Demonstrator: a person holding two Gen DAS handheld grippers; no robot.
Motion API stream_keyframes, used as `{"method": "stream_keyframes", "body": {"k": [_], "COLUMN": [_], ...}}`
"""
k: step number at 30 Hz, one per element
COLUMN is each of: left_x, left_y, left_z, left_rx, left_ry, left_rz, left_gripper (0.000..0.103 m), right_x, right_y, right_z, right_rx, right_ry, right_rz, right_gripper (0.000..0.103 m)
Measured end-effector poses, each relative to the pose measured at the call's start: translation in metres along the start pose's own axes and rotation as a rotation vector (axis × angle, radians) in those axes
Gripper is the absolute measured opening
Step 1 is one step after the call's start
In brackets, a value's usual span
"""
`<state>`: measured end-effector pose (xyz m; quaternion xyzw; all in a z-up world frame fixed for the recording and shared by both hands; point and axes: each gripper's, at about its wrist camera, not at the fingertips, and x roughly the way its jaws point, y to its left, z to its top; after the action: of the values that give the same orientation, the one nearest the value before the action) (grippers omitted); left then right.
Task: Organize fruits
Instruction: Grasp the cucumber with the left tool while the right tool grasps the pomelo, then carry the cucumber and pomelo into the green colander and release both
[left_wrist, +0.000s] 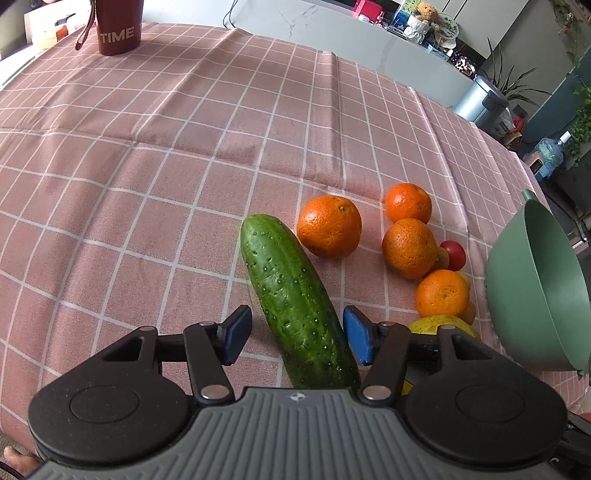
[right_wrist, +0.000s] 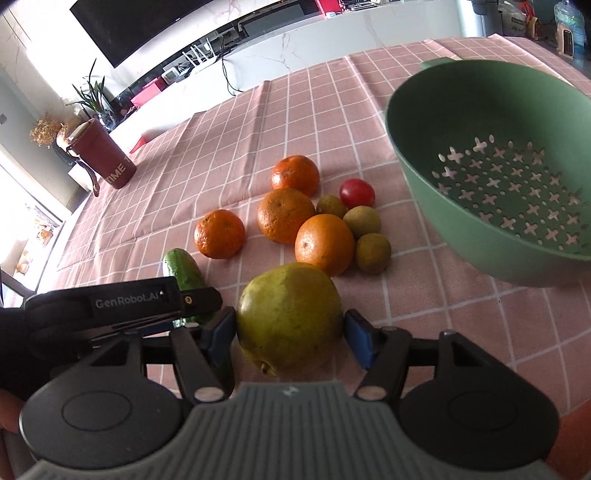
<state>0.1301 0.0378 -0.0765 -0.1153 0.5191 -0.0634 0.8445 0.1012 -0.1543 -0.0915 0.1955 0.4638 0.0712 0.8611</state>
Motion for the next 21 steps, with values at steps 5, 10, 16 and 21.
{"method": "stream_keyframes", "body": {"k": [5, 10, 16, 21], "left_x": [-0.001, -0.01, -0.037, -0.062], "left_y": [-0.004, -0.001, -0.008, -0.019], "left_z": [-0.002, -0.005, -0.015, -0.024], "left_rx": [0.023, 0.002, 0.035, 0.074], "left_ry": [-0.018, -0.034, -0.088, -0.151], "left_rz": [0.01, 0.003, 0.013, 0.012], "left_gripper": [0.055, 0.053, 0.05, 0.045], "right_x": [0.005, 0.005, -0.004, -0.021], "right_y": [-0.002, -0.004, 0.003, 0.01], "right_z": [0.002, 0.001, -0.004, -0.01], "right_rx": [0.011, 0.021, -0.022, -0.071], "right_ry": [0.001, 0.013, 0.0, -0.041], "right_rz": [0.016, 0.034, 0.038, 0.036], "right_gripper": [0.063, 0.062, 0.062, 0.062]}}
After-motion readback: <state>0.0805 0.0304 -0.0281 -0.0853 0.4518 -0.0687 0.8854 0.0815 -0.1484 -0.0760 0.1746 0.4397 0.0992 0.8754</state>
